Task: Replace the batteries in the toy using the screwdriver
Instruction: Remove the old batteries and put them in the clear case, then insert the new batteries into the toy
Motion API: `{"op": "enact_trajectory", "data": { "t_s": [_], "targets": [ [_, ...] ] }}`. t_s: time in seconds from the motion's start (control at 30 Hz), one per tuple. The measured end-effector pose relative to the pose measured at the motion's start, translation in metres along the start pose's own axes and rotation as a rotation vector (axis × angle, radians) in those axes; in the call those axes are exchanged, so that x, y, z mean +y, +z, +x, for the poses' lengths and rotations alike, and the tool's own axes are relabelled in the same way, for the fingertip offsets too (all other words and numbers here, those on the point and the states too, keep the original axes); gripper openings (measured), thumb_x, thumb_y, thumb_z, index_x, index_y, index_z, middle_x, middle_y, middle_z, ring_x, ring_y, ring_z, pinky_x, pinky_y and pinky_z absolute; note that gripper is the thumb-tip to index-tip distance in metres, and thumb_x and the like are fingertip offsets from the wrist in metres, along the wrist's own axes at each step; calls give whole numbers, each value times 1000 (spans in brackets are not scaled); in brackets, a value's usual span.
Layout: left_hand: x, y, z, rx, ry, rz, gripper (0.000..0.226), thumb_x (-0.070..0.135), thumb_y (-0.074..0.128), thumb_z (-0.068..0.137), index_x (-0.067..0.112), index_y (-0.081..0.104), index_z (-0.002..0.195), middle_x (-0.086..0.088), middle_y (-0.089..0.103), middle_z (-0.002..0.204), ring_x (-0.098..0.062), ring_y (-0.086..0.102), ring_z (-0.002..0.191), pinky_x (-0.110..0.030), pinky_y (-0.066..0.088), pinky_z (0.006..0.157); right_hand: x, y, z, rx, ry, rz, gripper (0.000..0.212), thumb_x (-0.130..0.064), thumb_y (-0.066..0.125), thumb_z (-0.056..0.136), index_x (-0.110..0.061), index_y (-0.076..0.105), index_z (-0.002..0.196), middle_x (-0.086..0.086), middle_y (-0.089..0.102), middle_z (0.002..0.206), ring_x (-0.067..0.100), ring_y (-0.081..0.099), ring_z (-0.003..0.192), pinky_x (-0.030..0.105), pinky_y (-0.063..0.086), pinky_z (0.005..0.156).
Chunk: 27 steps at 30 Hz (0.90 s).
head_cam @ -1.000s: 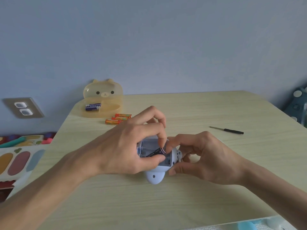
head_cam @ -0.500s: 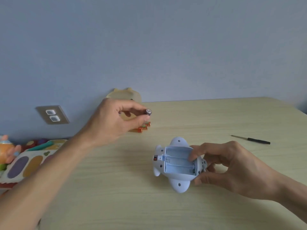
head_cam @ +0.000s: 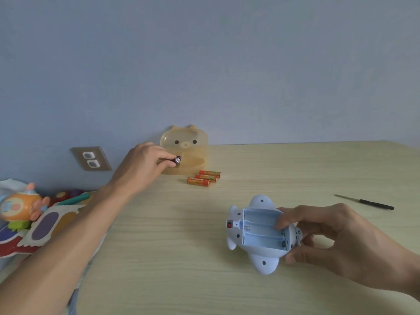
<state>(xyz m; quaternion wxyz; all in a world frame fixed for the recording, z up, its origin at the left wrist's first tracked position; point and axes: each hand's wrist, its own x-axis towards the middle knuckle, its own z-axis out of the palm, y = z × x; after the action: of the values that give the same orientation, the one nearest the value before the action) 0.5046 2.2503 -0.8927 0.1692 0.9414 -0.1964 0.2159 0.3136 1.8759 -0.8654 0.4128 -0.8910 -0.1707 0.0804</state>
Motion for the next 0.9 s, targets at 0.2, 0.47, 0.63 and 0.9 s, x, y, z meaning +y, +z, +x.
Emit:
{"op": "enact_trajectory", "data": {
  "t_s": [0.2,0.47,0.63,0.9],
  "targets": [
    [21,-13,-6,20,-31,-71,20,24,89,84,22,86,104,6,83,97,-17,66,88,-41,55,84,1,-1,0,7,-7,22,45,-65,80,69,-47,69,109,-4,76,82,21,58,68,46,57,82],
    [123,-24,-72,-586,19,-729,98,51,97,52,47,56,141,27,68,137,-7,67,124,-21,51,105,4,0,0,20,-32,-67,36,-45,88,76,-47,69,107,-3,73,78,18,59,66,48,57,80],
    [135,-16,-81,-532,-7,-787,85,25,99,65,45,58,138,31,70,134,6,64,127,-8,44,106,6,1,4,58,-58,-163,37,-55,84,72,-52,67,105,-12,72,83,17,58,70,47,57,75],
    [137,-16,-86,-473,-69,-815,71,14,94,77,39,63,136,28,72,132,6,64,129,-13,45,110,-43,-47,44,55,-80,-167,43,-57,80,69,-49,76,111,-27,75,119,-7,75,95,22,60,88]
  ]
}}
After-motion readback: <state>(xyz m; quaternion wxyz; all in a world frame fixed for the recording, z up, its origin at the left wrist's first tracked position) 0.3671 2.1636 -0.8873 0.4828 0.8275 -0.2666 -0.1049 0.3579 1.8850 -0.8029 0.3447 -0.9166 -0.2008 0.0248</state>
